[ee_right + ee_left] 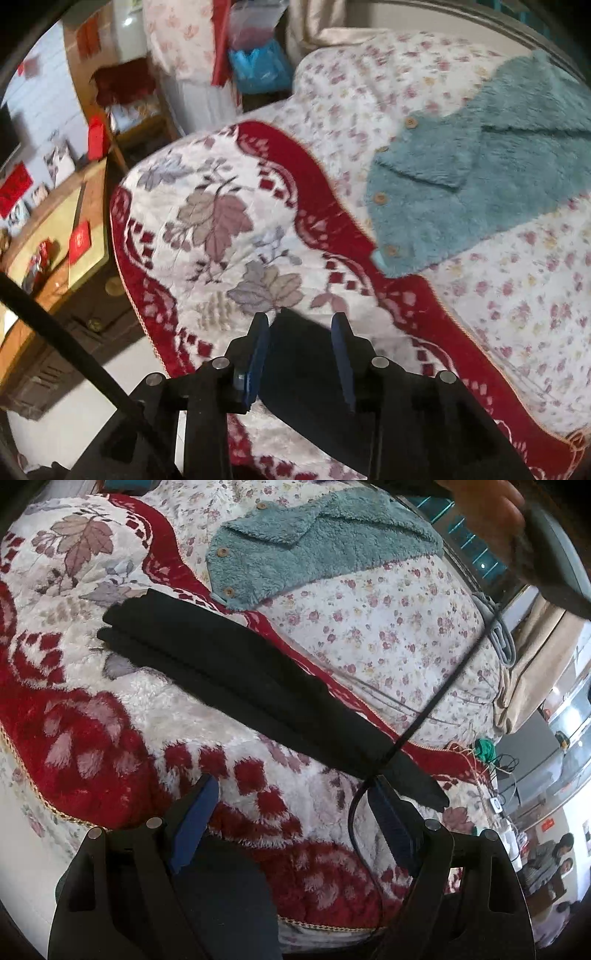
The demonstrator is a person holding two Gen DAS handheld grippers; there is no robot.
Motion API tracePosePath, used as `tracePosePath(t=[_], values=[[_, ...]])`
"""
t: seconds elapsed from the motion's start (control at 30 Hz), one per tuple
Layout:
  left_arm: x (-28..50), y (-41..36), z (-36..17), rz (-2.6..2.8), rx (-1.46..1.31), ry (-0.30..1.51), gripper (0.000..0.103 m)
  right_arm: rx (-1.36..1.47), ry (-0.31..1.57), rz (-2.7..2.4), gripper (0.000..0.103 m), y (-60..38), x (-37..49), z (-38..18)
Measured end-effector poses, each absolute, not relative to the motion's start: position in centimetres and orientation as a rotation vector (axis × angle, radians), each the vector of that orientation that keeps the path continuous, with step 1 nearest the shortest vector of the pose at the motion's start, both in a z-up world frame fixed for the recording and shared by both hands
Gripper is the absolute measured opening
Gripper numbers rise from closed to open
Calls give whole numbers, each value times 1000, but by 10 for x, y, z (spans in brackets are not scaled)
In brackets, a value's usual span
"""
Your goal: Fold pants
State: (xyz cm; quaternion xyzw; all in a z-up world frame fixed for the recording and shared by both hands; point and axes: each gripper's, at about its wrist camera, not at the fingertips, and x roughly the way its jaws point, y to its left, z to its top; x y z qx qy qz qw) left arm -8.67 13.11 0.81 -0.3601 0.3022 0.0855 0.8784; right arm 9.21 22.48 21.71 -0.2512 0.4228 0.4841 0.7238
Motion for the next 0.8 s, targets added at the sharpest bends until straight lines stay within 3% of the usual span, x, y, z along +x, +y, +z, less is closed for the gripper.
tracePosePath(t=[0.17, 0.33, 0.6, 0.8], values=[[-82, 129, 6, 163, -759, 640, 84, -523, 977, 982, 36, 141, 128, 214], [-79, 127, 6, 148, -777, 638, 84, -357, 1138, 817, 36, -10, 179, 180], [-59, 154, 27, 191, -785, 609, 84, 140, 1252, 633, 36, -245, 214, 104], [-15, 187, 33, 273, -769, 597, 84, 778, 1209, 361, 36, -357, 220, 28]])
